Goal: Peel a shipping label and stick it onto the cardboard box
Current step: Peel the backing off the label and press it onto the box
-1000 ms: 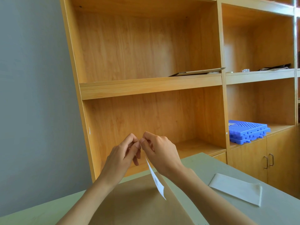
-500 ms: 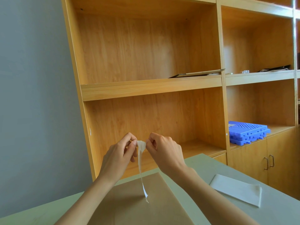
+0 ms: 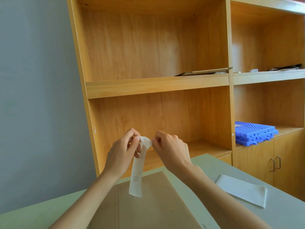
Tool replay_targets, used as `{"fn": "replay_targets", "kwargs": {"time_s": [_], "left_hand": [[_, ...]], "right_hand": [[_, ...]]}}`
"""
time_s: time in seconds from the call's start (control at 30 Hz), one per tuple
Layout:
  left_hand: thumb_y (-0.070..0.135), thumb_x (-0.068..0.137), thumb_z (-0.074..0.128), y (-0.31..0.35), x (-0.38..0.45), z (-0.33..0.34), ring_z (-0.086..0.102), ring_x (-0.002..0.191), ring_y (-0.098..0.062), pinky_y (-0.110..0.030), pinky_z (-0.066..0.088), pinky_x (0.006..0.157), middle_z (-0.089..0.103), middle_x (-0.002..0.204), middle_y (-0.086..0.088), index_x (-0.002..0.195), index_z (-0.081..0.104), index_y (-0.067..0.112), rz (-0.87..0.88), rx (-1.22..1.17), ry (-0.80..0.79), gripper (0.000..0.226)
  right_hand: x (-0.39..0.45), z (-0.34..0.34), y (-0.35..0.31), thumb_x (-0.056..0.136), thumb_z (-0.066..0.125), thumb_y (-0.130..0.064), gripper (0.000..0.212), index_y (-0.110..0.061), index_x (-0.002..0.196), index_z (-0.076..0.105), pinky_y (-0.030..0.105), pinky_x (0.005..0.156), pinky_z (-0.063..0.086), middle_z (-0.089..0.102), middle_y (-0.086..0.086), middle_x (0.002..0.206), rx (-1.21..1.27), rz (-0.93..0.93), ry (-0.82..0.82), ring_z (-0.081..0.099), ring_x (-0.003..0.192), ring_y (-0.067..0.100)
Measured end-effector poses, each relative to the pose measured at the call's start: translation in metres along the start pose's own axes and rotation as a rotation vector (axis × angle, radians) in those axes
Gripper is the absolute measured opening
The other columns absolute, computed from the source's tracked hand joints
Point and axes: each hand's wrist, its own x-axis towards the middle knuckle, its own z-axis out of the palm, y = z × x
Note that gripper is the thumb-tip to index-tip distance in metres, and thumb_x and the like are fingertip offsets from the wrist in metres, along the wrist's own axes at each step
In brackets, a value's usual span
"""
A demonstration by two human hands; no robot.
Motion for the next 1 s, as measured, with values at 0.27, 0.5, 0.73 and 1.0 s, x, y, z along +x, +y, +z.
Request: {"fn": "replay_targets", "kwargs": {"time_s": [0.27, 0.5, 0.73, 1.0], "left_hand": [[0.020, 0.105, 0.042, 0.010, 0.011, -0.002, 0.059, 0.065, -0.012, -0.025, 0.045, 0.071, 0.061, 0.069, -0.002, 0.088, 0.055, 0.007, -0.083, -0.287, 0.118, 0.026], [0.022, 0.104, 0.042, 0.030, 0.038, 0.007, 0.055, 0.066, -0.002, -0.012, 0.038, 0.058, 0.060, 0.074, 0.009, 0.081, 0.052, 0.019, -0.017, -0.130, 0.075, 0.026], [0.023, 0.106, 0.039, 0.039, 0.051, 0.004, 0.059, 0.081, -0.004, -0.012, 0.042, 0.073, 0.058, 0.080, 0.008, 0.094, 0.056, 0.012, -0.087, -0.225, 0.168, 0.024], [0.025, 0.105, 0.040, 0.046, 0.064, -0.010, 0.062, 0.086, -0.008, -0.040, 0.048, 0.096, 0.062, 0.086, 0.008, 0.082, 0.053, 0.027, -0.256, -0.542, 0.342, 0.026]], "right_hand": [[-0.003, 0.015, 0.010, 0.095, 0.039, -0.026, 0.027, -0.015, 0.070, 0.042, 0.031, 0.051, 0.027, 0.047, 0.001, 0.060, -0.020, 0.076, -0.080, 0.032, 0.054, 0.021], [-0.009, 0.033, 0.021, 0.098, 0.037, -0.028, 0.032, -0.009, 0.080, 0.055, 0.031, 0.053, 0.029, 0.049, 0.000, 0.062, -0.032, 0.119, -0.130, 0.036, 0.055, 0.018], [-0.013, 0.034, 0.033, 0.099, 0.036, -0.029, 0.031, -0.014, 0.075, 0.050, 0.030, 0.052, 0.029, 0.048, -0.001, 0.063, -0.062, 0.146, -0.166, 0.036, 0.054, 0.016], [-0.015, 0.032, 0.041, 0.099, 0.033, -0.028, 0.034, -0.012, 0.083, 0.058, 0.030, 0.055, 0.035, 0.058, 0.001, 0.070, -0.099, 0.171, -0.205, 0.046, 0.058, 0.019]]}}
